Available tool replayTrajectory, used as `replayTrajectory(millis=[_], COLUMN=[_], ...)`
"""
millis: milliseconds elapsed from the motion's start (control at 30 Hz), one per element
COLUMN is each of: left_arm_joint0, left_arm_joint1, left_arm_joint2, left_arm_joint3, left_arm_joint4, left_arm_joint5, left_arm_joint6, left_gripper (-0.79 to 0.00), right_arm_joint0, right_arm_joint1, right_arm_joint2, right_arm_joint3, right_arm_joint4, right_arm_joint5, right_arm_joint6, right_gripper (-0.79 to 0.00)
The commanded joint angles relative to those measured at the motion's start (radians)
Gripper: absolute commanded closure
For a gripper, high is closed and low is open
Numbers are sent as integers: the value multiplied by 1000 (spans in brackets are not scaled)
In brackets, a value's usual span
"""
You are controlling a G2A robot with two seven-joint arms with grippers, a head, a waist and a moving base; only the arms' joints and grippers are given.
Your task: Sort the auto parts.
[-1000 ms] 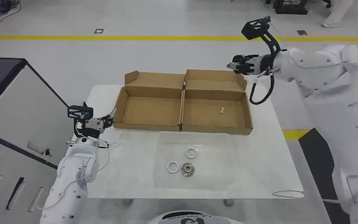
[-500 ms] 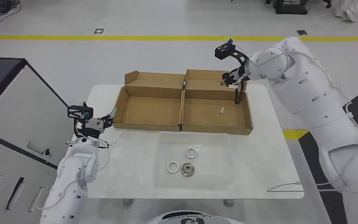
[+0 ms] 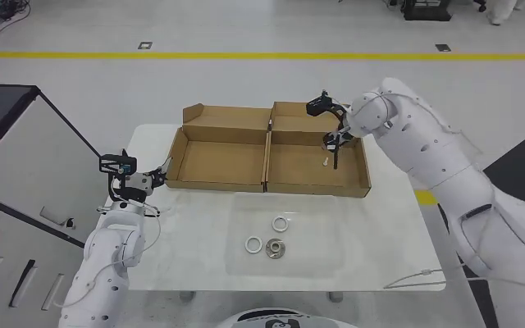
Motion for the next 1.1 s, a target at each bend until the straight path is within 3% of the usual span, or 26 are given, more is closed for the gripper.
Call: replayTrajectory(millis=[0,1067], left_arm_joint0=[0,0], left_arm_joint1=[0,0], left_arm_joint2=[0,0], left_arm_joint3=[0,0], left_arm_joint4=[0,0], left_arm_joint5=[0,0], left_arm_joint6=[0,0], left_gripper=[-785,-785], right_arm_joint0=[-1,-19], right_arm_joint1=[-8,-143], right_arm_joint2=[-9,-114], right_arm_joint3=[20,208], right_arm_joint4=[4,-18], right_arm_joint5=[2,15], right_arm_joint6=[-4,-154], right_gripper=[0,0])
